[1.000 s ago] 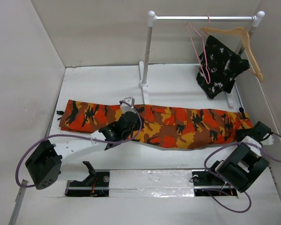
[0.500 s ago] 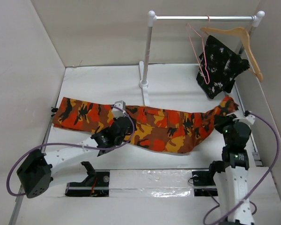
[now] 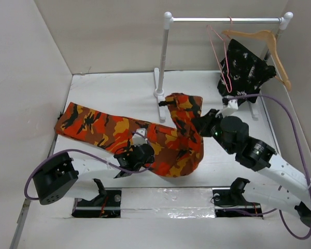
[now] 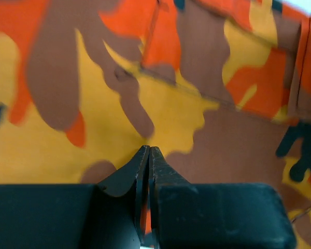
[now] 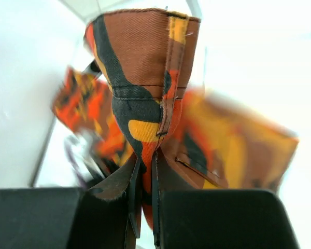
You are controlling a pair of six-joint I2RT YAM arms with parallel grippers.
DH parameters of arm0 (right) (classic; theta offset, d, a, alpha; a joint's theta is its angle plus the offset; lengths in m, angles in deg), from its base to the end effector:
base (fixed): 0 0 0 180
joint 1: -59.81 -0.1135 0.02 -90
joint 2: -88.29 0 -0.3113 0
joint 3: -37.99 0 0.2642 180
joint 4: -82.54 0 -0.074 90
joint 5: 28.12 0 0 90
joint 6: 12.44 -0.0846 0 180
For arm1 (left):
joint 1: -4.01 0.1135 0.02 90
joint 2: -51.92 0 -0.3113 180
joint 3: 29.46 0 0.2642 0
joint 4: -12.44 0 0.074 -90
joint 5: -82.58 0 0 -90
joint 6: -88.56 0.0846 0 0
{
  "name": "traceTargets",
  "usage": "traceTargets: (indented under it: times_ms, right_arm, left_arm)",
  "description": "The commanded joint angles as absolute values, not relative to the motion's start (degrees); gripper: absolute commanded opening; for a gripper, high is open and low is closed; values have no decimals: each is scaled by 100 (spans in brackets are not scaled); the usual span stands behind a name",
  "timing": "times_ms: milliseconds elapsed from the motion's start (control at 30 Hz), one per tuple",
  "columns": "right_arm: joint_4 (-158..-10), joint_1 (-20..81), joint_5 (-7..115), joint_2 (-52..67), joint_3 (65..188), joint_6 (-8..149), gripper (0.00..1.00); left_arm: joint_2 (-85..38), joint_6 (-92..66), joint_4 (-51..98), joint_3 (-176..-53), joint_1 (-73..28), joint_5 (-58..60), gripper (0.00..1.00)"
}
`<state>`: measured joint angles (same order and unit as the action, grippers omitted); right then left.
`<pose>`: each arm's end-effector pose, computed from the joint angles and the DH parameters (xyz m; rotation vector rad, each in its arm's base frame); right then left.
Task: Place the trousers on the hanger
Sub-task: Fold the trousers at the center of the board.
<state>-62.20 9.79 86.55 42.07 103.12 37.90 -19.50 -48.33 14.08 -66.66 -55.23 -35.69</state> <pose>0.1551 0.1301 0.3814 0.1355 1.8821 0.6945 0.1672 -0.2026 0.1730 -0.0438 2.1629 -0.5518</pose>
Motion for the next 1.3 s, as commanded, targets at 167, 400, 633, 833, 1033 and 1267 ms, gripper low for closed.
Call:
traceTargets:
  times_ms: [167, 400, 633, 833, 1033, 1267]
  right_arm:
    - [-6728, 1146, 9555, 4012, 12054, 4468, 0]
    - [-6306, 1463, 9221, 4267, 13003, 4811, 0]
    - [-6059, 1595, 8887, 4057, 13593, 4978, 0]
    - [-6419, 1595, 8623, 3626, 13312, 4970, 0]
    - [-7061, 1648, 8412, 2943, 13214, 4917, 0]
    - [-7649, 1166, 8244, 1441, 13802, 4838, 0]
  left_arm:
    - [-2724, -5276, 781, -6728, -6085, -3809, 0]
    - [-4255, -5198, 465, -8052, -6568, -3634, 0]
    - [-5407, -4899, 508, -9794, -7166, -3221, 0]
    - [-4601, -4811, 711, -9516, -6868, -3405, 36]
    - [-1400, -4583, 1709, -8505, -5893, -3773, 44]
    - [1750, -4143, 3267, -8468, -4434, -3616, 55]
